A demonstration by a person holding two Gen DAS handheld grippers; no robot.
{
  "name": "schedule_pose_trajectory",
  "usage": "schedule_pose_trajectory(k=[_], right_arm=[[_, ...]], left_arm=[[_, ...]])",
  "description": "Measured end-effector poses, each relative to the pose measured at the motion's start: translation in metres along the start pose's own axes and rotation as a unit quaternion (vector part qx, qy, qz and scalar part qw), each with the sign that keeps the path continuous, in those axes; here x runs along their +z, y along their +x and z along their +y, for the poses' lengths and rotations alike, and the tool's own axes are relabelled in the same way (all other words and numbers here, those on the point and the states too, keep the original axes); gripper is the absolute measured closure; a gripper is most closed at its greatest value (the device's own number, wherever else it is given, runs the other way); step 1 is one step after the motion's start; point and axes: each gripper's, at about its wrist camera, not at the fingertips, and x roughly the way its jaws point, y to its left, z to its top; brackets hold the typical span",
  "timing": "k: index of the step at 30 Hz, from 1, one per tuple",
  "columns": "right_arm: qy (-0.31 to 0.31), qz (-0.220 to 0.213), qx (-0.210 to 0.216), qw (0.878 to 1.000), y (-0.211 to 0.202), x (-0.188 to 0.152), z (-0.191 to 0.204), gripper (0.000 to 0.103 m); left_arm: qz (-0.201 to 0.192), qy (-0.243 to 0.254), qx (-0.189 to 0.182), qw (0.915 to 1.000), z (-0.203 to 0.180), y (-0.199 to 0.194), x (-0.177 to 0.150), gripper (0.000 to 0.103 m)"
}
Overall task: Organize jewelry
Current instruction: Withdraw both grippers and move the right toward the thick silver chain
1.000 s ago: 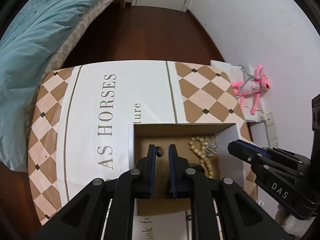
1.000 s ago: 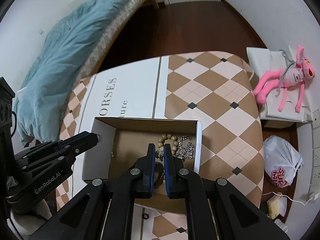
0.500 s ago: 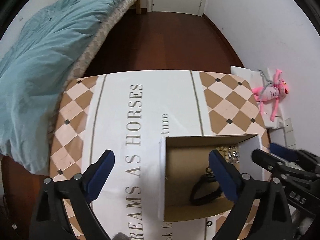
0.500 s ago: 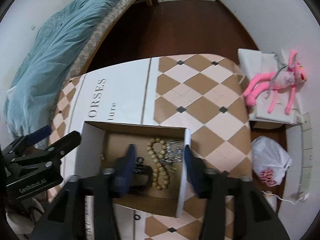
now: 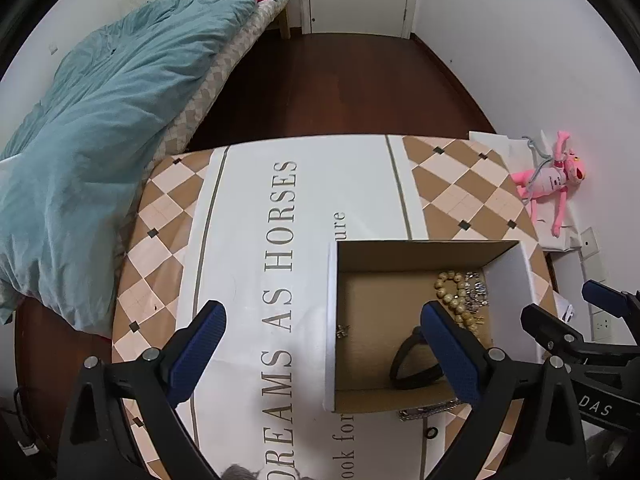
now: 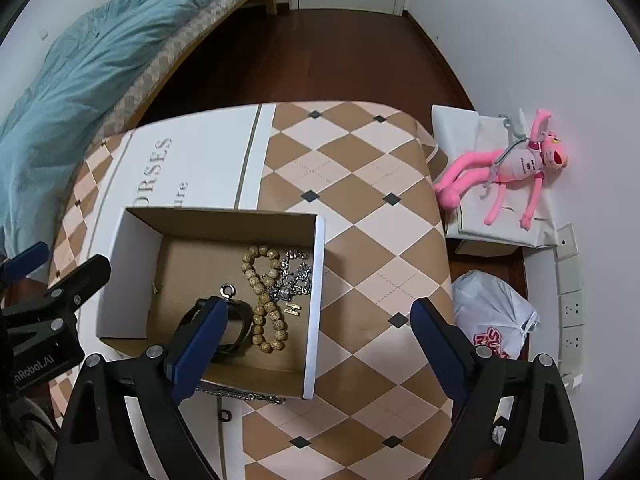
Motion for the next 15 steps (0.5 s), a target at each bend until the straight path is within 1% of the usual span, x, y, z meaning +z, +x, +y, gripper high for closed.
schedule_pose_trajectory(k=[5, 8, 12, 15], right_arm=[[0.007, -0.030, 0.015, 0.999, -0.030, -0.002, -0.002, 0.008], [0.007, -0.043, 0.028, 0.999, -0.044, -0.011, -0.001, 0.008], [0.008, -0.050, 0.043, 0.998, -0.049, -0.037, -0.003, 0.008], [0.014, -0.050, 0.053, 0.997, -0.041, -0.066, -0.007, 0.008]], left_arm=[[-0.025, -0.007, -0.009, 0.9996, 0.000, -0.025, 0.004, 0.003], [-0.037, -0.007, -0.011, 0.9992, -0.001, -0.038, 0.002, 0.003], [-0.044, -0.010, -0.004, 0.9990, 0.001, -0.045, -0.017, 0.003], [-0.045, -0.016, 0.019, 0.9987, 0.005, -0.042, -0.044, 0.003]])
